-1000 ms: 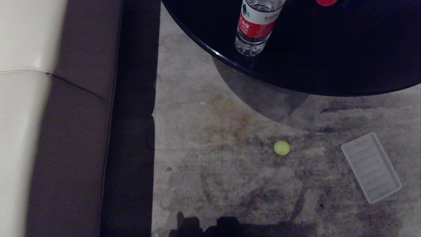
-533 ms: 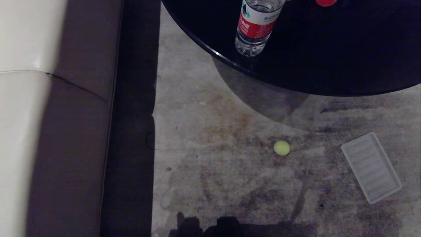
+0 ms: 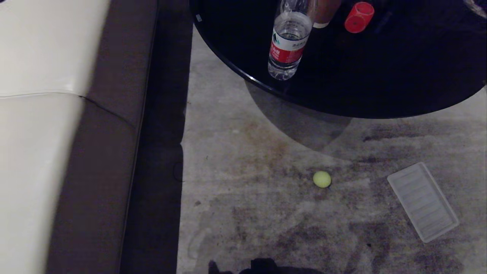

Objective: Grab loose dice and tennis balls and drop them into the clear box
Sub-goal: Put the ball in the box

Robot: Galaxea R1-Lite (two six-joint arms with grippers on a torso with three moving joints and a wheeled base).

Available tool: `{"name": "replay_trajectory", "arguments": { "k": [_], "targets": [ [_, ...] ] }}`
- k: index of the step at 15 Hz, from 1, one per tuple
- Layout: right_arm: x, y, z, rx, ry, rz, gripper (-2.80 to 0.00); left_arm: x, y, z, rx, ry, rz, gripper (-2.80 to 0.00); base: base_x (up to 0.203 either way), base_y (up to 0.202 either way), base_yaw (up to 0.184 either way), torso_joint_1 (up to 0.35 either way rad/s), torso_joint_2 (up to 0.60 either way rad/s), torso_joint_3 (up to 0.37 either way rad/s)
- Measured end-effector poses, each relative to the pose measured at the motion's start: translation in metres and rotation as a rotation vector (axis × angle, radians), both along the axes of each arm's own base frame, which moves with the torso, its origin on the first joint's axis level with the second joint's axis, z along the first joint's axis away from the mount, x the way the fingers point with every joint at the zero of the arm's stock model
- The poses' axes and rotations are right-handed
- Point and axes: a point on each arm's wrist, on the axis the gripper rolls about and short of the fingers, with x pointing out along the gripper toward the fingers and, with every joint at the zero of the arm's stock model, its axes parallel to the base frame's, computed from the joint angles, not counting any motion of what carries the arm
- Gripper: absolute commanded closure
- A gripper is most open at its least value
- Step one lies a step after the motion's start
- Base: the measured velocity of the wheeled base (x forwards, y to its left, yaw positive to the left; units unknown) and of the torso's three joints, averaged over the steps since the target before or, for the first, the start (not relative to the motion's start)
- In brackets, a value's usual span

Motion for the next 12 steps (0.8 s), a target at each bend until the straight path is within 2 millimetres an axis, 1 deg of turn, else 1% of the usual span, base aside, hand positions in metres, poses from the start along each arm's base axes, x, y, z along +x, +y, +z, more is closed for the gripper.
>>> {"name": "replay_trajectory", "arguments": {
  "k": [12],
  "targets": [
    [0.0, 0.0, 0.0002, -0.001, 0.0, 0.0, 0.0, 0.0, 0.0001, 0.0, -0.006, 0.0, 0.002, 0.0, 0.0, 0.0, 0.0, 0.0, 0.0, 0.203]
  ]
}}
